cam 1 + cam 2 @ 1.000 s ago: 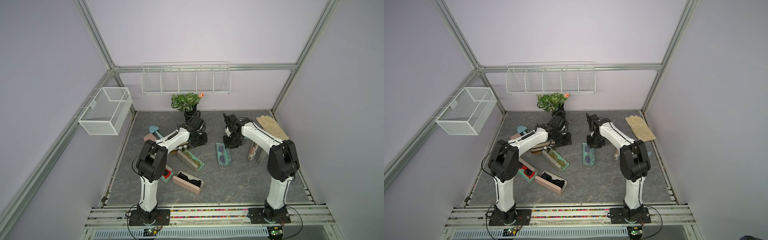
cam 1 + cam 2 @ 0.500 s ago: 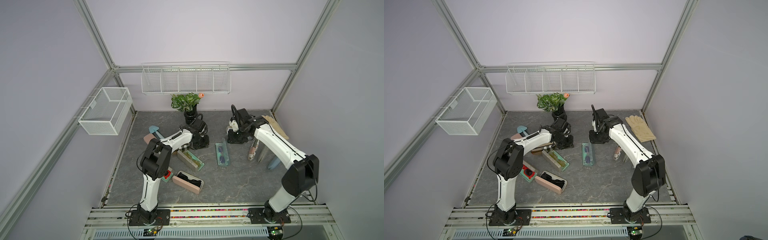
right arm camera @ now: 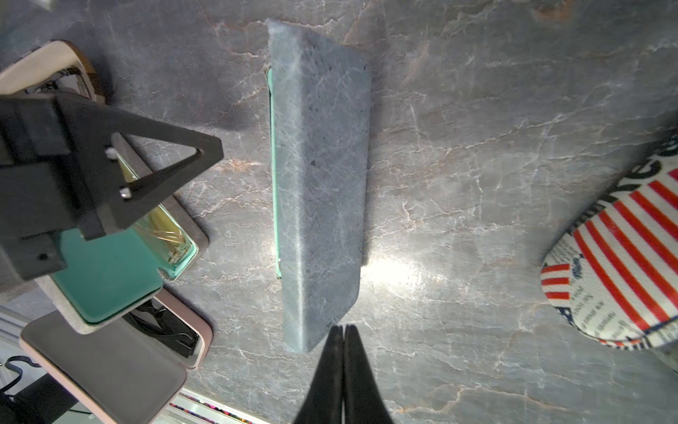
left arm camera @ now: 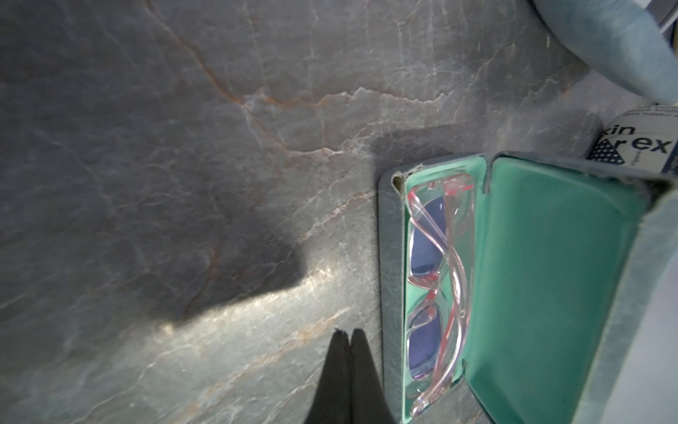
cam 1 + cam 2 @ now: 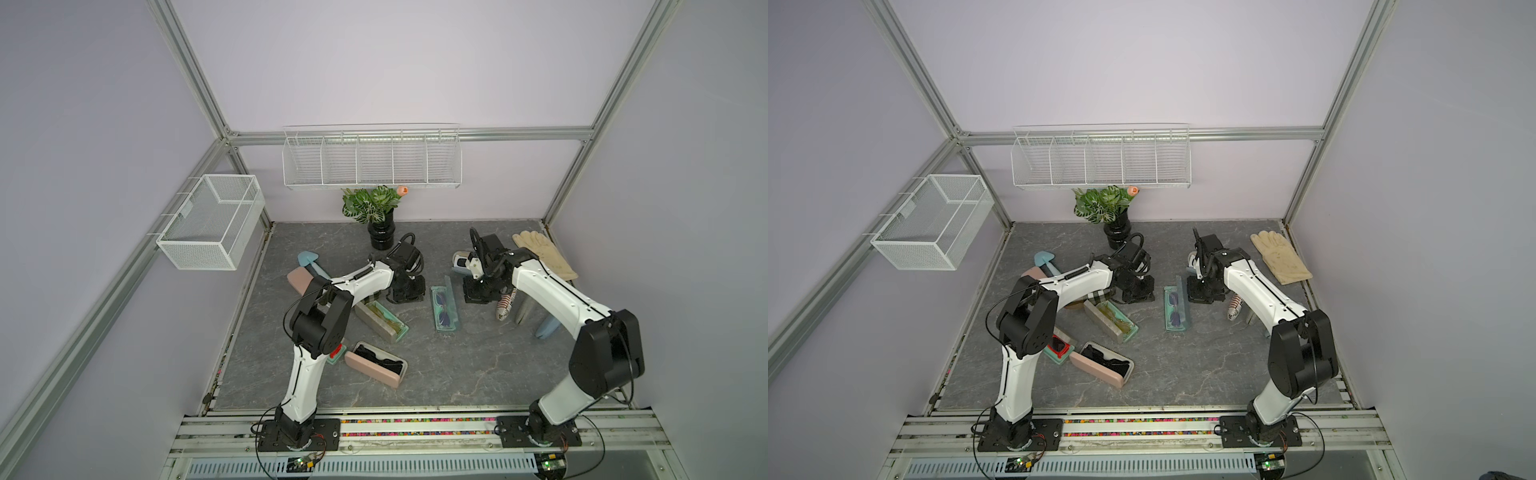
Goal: Close the glasses case
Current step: Close the glasses case at the center of the board.
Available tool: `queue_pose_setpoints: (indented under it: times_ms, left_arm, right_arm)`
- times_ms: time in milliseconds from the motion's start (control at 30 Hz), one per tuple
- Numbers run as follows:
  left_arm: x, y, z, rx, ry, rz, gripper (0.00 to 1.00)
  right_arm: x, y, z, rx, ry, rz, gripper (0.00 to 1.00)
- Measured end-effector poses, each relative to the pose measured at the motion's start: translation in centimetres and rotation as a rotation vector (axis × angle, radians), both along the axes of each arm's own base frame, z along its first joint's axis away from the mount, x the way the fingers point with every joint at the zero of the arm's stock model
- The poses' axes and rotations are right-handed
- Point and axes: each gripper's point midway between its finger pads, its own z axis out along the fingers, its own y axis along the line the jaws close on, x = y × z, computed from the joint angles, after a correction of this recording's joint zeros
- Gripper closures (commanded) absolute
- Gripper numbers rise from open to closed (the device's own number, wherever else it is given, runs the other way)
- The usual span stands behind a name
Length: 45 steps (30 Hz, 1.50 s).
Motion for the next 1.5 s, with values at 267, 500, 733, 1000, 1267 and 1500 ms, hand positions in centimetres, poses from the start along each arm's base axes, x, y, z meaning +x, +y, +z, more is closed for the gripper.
queue_pose_setpoints:
  times_ms: [267,500,733,1000,1267,1500]
  left_arm:
    - [-0.8,-0.5,-1.4,0.013,0.028,-0.015,1.0]
    - [-1.3,-1.2,-1.3,0.003,0.028,-0.029,1.0]
    - [-1.4,-1.4,-1.3,-0.002,0.028,-0.028,1.0]
    - [-1.4,-1.8,-1.2,-0.012,0.021,-0.032,1.0]
    - [-1.7,-2.2,-2.0,-0.01,0.036,-0.037,1.0]
    - [-1.6,-2.2,-2.0,-0.009,0.035,-0.034,1.0]
  right_arm:
    - [0.5,1.2,-1.4,0.051,0.026,0.006,0.92]
    - [0.6,1.5,-2.1,0.063,0.038,0.003,0.91]
    - [0.8,1.8,-2.3,0.077,0.041,0.006,0.9]
    - [0.7,2.0,-3.2,0.072,0.065,0.007,0.9]
    - [0.3,2.7,-4.0,0.073,0.092,0.026,0.89]
    - [0.2,3.4,-4.3,0.072,0.104,0.04,0.89]
